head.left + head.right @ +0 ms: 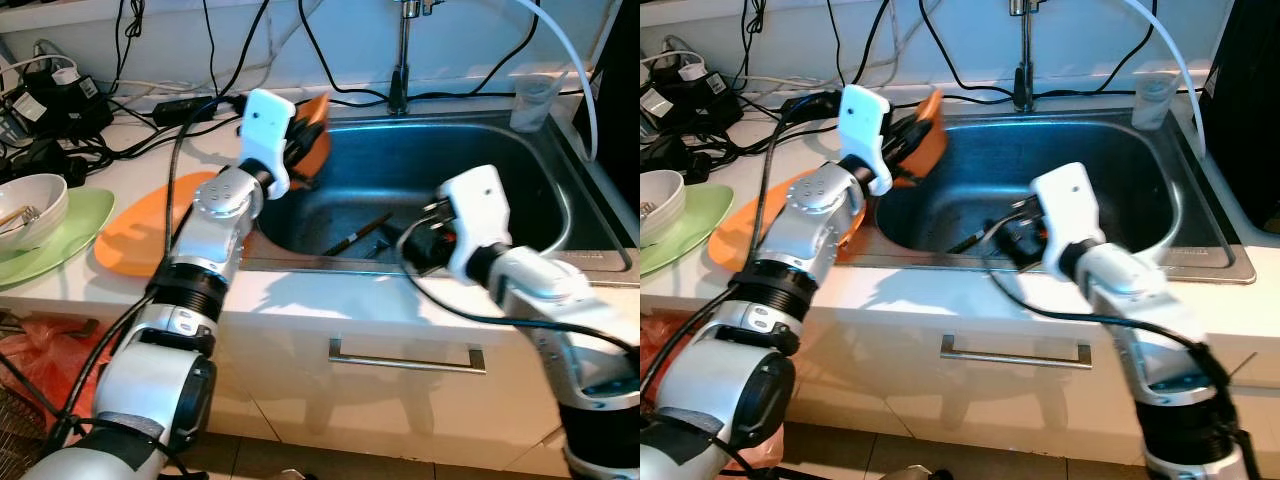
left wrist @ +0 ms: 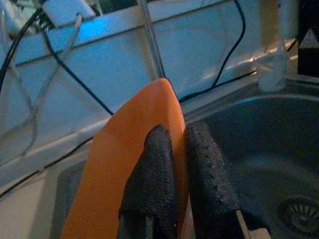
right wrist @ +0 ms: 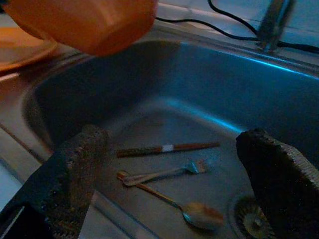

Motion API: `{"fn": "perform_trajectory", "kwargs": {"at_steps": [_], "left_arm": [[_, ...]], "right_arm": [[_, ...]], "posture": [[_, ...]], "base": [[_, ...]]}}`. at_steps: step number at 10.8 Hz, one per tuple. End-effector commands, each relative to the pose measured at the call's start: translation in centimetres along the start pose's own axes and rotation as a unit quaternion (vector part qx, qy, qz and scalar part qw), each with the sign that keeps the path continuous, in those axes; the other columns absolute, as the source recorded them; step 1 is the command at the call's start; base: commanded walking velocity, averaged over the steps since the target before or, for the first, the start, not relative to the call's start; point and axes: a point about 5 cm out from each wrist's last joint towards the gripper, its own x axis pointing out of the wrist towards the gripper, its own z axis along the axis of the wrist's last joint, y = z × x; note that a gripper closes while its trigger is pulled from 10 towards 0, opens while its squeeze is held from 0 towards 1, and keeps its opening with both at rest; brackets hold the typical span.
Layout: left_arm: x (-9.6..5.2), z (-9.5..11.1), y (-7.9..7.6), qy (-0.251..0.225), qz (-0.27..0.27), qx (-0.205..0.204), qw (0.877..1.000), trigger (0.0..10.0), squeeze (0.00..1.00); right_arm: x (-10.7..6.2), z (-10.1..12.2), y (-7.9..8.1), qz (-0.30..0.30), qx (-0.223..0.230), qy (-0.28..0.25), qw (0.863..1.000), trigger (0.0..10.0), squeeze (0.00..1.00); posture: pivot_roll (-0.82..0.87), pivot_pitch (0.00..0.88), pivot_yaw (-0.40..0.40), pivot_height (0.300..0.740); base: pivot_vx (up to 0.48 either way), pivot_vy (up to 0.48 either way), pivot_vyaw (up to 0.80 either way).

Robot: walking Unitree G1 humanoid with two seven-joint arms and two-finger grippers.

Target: Kitchen organization

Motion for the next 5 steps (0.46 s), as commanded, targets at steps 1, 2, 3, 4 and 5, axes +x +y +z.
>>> {"fn": "perform_trajectory", "kwargs": {"at_steps": [1,2,3,4,5], "left_arm": [[0.5,1.5,-0.1,-0.032,-0.01,0.015,0.999,0.0,0.0],[0.6,1.5,-0.5,-0.037,-0.014,0.01,0.999,0.0,0.0],[0.9,1.4,-1.2,-0.045,-0.02,0.001,0.999,0.0,0.0],[1.1,1.2,-1.7,-0.046,-0.025,-0.007,0.999,0.0,0.0],[1.2,0.9,-2.2,-0.045,-0.03,-0.02,0.998,0.0,0.0]], "right_arm": [[-0.4,0.2,0.1,-0.006,-0.006,-0.001,1.0,10.0,0.0],[-0.4,0.1,-0.1,-0.012,-0.011,0.005,1.0,10.0,0.0],[-0.6,-0.1,-0.4,-0.022,-0.014,0.015,1.0,10.0,0.0],[-0.7,-0.2,-0.6,-0.028,-0.016,0.02,0.999,10.0,0.0],[-0.8,-0.2,-0.8,-0.035,-0.018,0.025,0.999,10.0,0.0]], "posture": [[-0.09,0.0,0.136,0.74],[-0.1,0.0,0.136,0.74],[-0.1,0.0,0.136,0.74],[-0.11,0.0,0.136,0.74],[-0.12,0.0,0.136,0.74]], "base": [[0.0,0.0,0.0],[0.0,0.0,0.0],[0.0,0.0,0.0],[0.0,0.0,0.0],[0.0,0.0,0.0]]}}
